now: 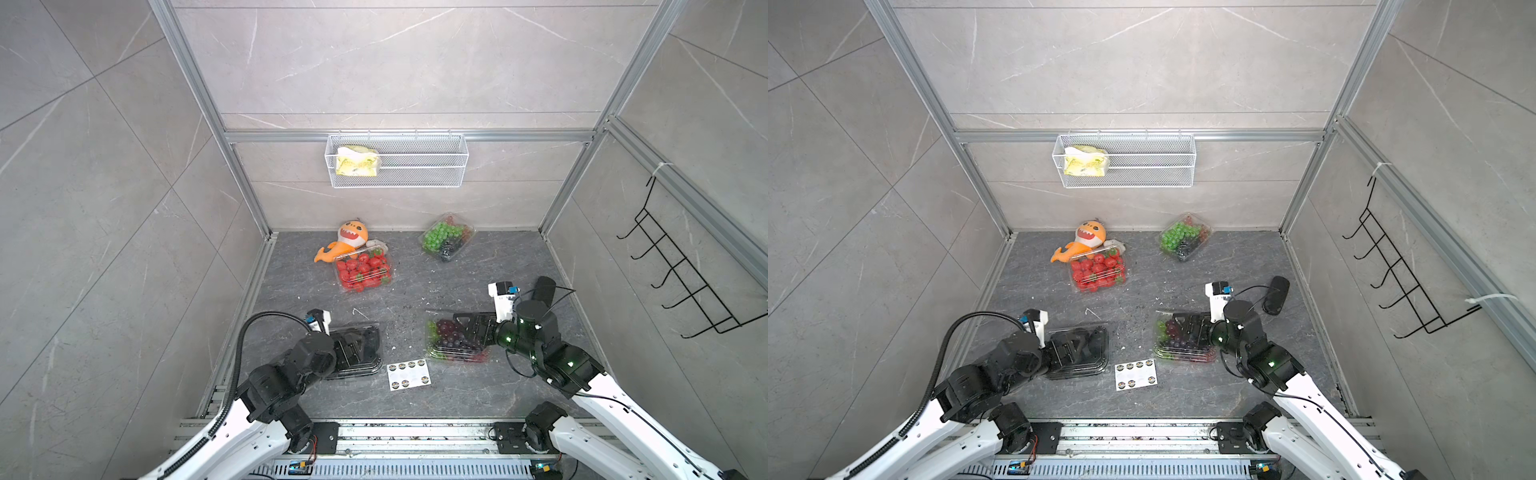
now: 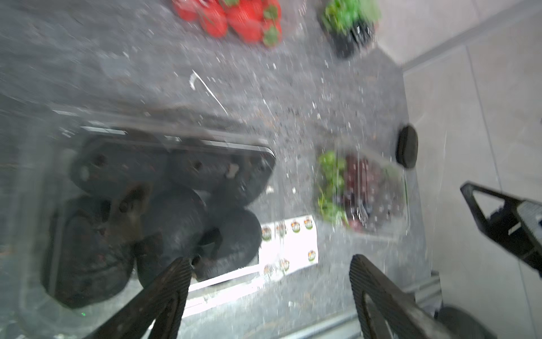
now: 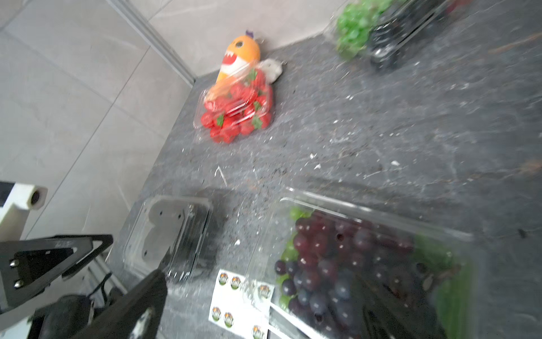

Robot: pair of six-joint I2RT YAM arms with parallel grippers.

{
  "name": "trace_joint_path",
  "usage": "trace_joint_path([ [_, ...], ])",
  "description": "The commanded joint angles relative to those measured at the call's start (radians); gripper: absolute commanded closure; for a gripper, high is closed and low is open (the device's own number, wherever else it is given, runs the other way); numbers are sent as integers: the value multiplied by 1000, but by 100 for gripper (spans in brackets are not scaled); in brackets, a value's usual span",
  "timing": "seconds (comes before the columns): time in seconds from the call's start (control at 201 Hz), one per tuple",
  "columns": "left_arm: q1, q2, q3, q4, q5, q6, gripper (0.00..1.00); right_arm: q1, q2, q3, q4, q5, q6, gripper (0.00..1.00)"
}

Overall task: Label fruit boxes
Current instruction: Pick up the label sticker from the center of the board.

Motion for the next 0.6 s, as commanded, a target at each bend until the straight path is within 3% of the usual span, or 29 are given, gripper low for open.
trace_joint_path([
  [0.0,-193,94,55,-52,-157,-131,12,117,1,6,-117,51,42,1],
  [0.154,-406,253,104,-84,-218,-250,17,366,61,-33,-86,192,118,11],
  [0.244,-490,308,97,-58,-260,-306,18,520,122,-40,-63,312,160,12],
  [0.408,-501,398,26,65,-182,-351,28,676,255,-62,24,390,241,19],
  [0.468,-502,407,-8,102,-172,-369,30,696,303,-74,63,389,264,20],
  [0.533,-502,404,-45,138,-170,-381,41,699,355,-89,103,374,281,21],
  [0.597,-502,398,-79,175,-170,-384,42,698,401,-97,129,370,300,23],
])
